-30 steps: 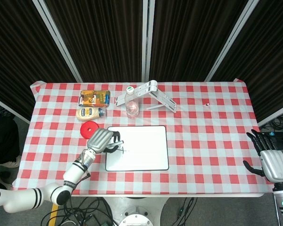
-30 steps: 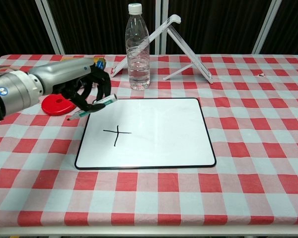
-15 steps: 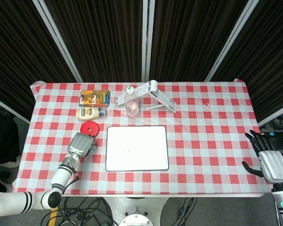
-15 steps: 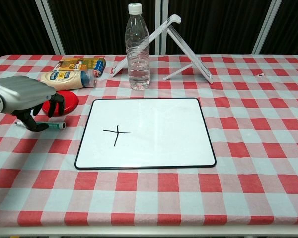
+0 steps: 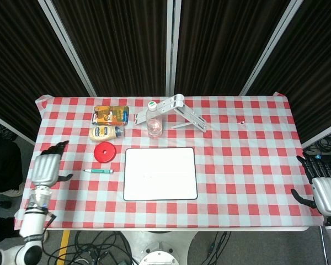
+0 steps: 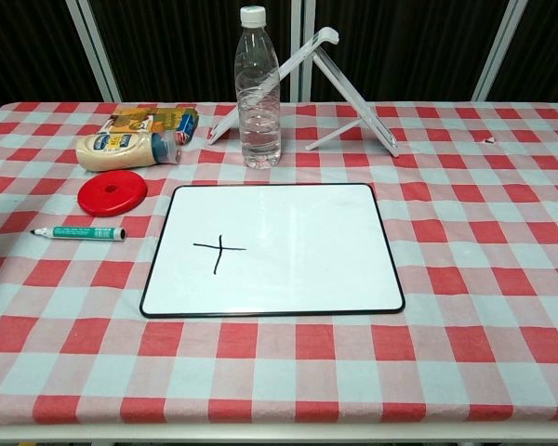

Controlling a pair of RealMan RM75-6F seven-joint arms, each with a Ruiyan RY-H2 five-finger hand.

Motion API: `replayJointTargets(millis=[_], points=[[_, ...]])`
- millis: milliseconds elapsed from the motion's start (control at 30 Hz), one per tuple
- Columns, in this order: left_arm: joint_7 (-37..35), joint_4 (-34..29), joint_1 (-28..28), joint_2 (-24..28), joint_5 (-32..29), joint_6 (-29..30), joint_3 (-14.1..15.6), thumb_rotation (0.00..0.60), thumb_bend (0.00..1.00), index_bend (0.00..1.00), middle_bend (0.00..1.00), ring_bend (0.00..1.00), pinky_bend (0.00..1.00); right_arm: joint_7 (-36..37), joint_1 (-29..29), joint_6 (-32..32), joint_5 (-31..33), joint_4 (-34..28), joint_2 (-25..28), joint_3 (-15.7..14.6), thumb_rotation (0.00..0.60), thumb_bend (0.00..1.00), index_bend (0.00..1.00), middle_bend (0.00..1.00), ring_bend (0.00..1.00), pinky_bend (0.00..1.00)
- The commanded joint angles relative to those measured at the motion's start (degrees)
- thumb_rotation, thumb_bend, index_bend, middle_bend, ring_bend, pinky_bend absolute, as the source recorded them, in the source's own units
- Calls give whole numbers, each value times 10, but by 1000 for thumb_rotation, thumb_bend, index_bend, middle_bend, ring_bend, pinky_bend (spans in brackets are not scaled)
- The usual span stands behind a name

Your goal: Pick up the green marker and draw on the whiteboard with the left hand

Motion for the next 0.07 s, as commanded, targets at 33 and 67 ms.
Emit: replayJointTargets(millis=[33,67], points=[[-167,32,112,74,90,60,47,600,57,118,144,189,236,19,-1,7,-15,0,-4,-5,600,195,0,0,0,0],[-180,34,125,77,100,72,52,600,57,120,145,189,235,21,-1,10,-21,0,-5,-6,600,195,0,0,0,0]])
